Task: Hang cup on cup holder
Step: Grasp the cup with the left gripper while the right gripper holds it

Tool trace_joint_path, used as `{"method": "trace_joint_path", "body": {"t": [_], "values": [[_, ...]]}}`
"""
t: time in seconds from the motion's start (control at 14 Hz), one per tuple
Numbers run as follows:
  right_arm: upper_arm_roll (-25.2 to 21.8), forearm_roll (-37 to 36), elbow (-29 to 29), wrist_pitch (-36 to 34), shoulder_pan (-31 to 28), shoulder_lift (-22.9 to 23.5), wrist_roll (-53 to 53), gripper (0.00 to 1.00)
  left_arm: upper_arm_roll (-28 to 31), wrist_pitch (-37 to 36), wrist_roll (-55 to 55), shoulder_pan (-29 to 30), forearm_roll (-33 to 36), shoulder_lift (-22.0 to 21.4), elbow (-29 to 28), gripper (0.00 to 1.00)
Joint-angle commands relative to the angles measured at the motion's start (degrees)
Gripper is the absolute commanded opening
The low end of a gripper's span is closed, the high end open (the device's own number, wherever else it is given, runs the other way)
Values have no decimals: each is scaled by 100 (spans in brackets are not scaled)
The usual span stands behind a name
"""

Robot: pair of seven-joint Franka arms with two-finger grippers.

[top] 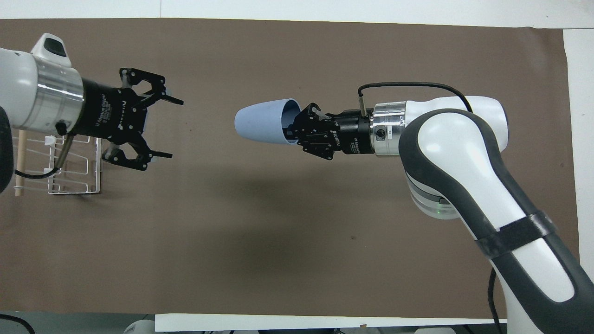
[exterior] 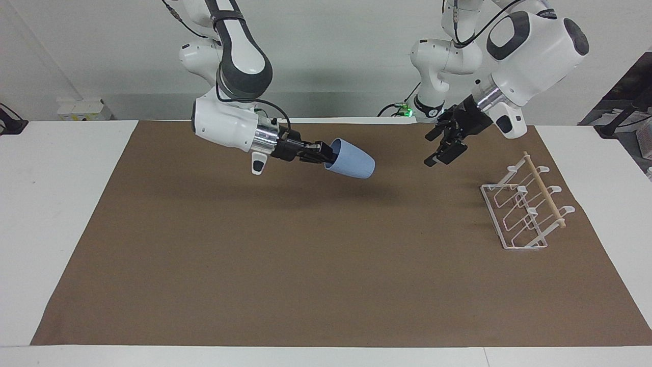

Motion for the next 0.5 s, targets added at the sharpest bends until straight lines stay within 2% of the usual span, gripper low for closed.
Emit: {"method": "trace_joint_path", "body": {"t": [0.0, 0.43], "values": [[-14, 593, -44, 100, 137, 84, 91, 0, 53, 433, -461, -407, -186, -138, -380, 100], [-14, 734, -44, 170, 260, 84, 117, 0, 53, 1663, -1304, -803, -203, -24, -406, 100]]}}
